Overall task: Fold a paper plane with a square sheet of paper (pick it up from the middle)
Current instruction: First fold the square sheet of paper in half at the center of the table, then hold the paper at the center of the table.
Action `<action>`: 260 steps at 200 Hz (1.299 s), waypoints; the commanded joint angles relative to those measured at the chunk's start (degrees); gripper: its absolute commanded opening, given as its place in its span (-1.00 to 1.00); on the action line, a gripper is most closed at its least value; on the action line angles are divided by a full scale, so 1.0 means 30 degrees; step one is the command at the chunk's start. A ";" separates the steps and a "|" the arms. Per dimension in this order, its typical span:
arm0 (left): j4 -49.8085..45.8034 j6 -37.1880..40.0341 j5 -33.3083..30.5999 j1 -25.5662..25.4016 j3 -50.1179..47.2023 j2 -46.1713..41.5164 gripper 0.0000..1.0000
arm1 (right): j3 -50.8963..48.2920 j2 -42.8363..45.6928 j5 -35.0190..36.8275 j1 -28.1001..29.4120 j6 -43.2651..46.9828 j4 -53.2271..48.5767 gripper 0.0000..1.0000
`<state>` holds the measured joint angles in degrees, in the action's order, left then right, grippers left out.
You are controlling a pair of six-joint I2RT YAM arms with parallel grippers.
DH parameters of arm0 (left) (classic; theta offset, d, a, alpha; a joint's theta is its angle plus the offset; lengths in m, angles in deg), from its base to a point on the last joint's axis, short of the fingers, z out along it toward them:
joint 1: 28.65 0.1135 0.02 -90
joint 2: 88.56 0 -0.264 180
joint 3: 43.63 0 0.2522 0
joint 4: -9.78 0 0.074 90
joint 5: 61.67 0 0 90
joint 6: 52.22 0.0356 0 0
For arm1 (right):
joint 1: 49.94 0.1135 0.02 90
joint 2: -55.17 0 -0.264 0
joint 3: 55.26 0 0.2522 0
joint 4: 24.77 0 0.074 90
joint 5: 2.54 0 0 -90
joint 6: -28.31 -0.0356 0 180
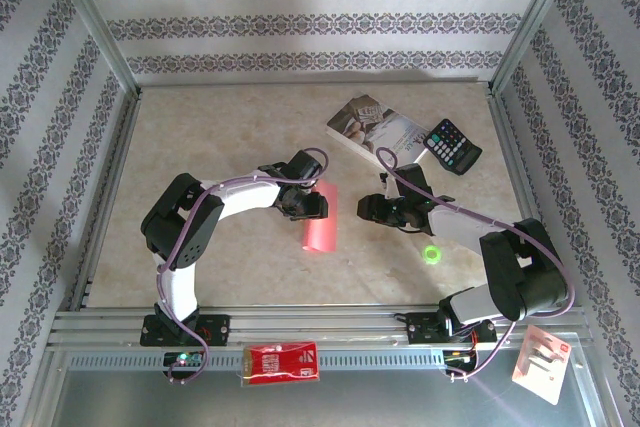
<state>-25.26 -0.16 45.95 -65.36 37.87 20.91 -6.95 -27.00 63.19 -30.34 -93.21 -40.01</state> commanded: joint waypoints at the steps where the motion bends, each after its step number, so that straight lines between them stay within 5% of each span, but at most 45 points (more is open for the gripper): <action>1: -0.0349 0.0273 -0.2000 -0.0098 -0.0459 0.1583 -0.13 | 0.0347 -0.0148 0.0007 -0.0110 0.0044 0.0272 -0.06; 260: 0.0036 -0.0164 -0.2211 -0.0100 -0.0844 0.1662 -0.11 | 0.0554 -0.0513 -0.0516 0.0711 -0.0554 0.0832 -0.16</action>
<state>-25.24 -0.22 45.60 -65.43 37.87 21.00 -6.89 -27.24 63.01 -29.80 -93.45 -39.24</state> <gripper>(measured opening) 0.442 0.439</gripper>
